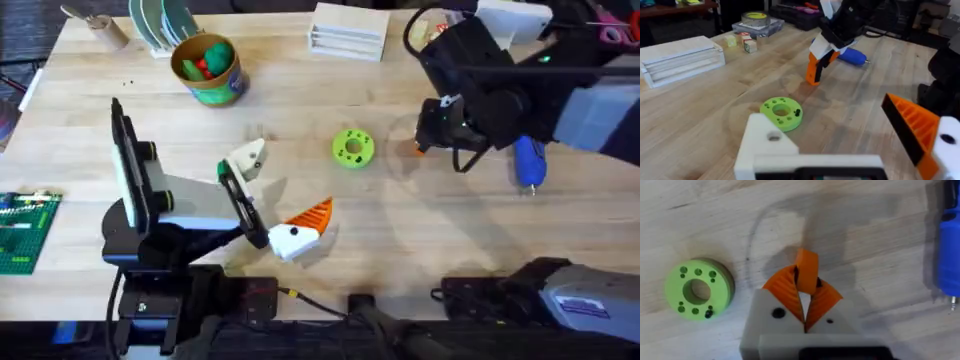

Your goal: Pick up the gripper from the table and insert it into the empty holder that is missing its gripper. Then pick up a screw, insert it into the mounting hole, and use the screwdriver to tighten it. Finally, clean up the table by picking up the vegetable and placing it into the bucket.

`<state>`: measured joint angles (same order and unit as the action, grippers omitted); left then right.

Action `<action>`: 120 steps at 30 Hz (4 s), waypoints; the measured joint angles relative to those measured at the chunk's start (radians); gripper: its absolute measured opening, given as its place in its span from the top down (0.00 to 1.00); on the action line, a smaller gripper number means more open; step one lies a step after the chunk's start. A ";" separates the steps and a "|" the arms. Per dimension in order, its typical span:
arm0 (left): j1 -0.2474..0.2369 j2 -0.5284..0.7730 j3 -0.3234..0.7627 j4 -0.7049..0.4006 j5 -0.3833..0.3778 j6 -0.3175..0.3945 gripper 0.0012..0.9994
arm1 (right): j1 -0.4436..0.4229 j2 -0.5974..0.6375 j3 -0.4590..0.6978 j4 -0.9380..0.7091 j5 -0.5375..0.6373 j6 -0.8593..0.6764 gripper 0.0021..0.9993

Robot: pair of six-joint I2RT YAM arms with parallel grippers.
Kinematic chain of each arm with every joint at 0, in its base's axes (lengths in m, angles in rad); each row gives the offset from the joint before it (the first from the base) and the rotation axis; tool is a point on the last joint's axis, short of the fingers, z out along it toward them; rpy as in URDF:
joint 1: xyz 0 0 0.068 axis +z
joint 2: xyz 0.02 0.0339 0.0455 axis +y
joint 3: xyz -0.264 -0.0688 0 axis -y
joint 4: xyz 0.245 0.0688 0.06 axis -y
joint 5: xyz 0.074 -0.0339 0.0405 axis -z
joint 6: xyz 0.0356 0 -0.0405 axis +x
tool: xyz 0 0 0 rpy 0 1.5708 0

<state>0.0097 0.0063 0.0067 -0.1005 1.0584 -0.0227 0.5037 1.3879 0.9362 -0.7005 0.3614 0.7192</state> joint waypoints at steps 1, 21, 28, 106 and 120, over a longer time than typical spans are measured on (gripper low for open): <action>0.000 0.000 0.000 0.000 0.000 0.000 0.01 | 0.000 -0.006 0.010 -0.024 0.000 -0.012 0.99; 0.000 0.000 0.000 0.000 0.000 0.000 0.01 | 0.050 -0.584 -0.030 0.054 -0.094 -0.200 0.99; 0.000 0.000 0.000 0.000 0.000 0.000 0.01 | 0.057 -0.823 -0.382 0.449 -0.433 -0.191 0.99; 0.006 0.000 0.000 0.003 -0.022 -0.004 0.01 | 0.244 0.105 -0.546 1.806 -0.933 0.339 0.99; 0.012 0.000 0.000 0.006 -0.052 -0.011 0.01 | 0.224 0.123 -0.338 1.471 -1.024 0.084 0.99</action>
<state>0.0220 0.0063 0.0063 -0.0940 1.0063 -0.0335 0.7277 1.5113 0.5985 0.7707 -0.6627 0.8027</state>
